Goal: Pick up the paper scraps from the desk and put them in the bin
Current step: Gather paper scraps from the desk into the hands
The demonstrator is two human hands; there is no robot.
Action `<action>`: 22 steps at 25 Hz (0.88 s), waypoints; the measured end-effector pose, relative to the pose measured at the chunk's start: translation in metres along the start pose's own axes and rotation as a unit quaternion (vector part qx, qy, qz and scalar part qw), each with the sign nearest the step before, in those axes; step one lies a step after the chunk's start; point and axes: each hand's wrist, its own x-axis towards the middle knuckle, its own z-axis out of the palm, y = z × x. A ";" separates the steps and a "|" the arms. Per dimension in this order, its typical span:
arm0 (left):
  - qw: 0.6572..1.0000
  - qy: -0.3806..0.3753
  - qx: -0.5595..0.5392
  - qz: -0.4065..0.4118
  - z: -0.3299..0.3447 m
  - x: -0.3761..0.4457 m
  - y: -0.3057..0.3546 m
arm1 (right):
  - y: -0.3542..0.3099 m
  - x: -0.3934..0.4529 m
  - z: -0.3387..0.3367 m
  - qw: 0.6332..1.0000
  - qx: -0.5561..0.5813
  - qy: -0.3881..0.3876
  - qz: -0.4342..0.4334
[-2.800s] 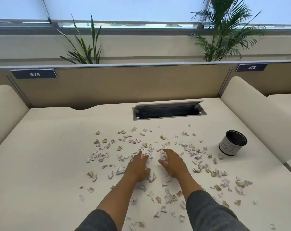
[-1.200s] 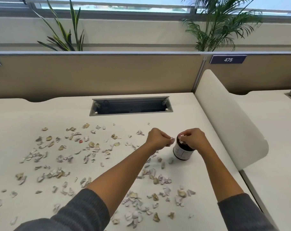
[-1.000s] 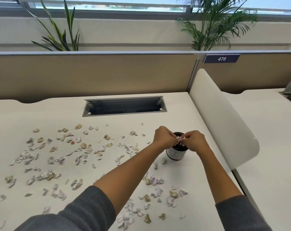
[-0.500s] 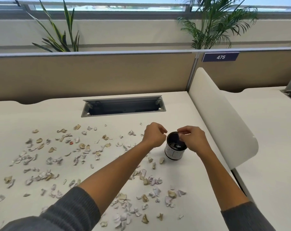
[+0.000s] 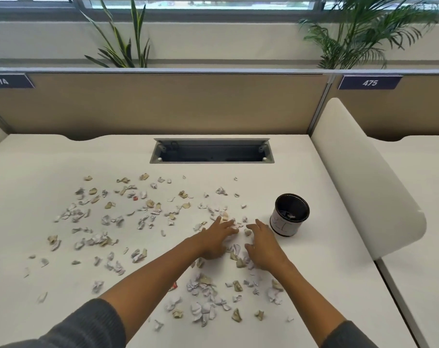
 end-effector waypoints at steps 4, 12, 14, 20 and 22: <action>1.000 -0.004 -0.003 -0.012 0.012 -0.010 -0.008 | 0.002 -0.009 0.022 0.999 0.034 0.005 -0.008; 0.993 0.056 0.104 0.006 0.010 -0.019 -0.017 | -0.006 -0.027 0.047 0.993 -0.056 0.044 -0.089; 0.991 0.066 0.114 -0.018 0.013 -0.019 -0.018 | -0.009 -0.029 0.049 0.985 -0.107 0.076 -0.112; 0.989 0.118 0.040 -0.085 0.015 -0.022 -0.022 | -0.009 -0.024 0.031 0.995 0.041 0.081 -0.036; 0.987 0.127 0.026 -0.097 0.014 -0.021 -0.021 | -0.006 -0.025 0.014 0.976 0.207 0.066 0.014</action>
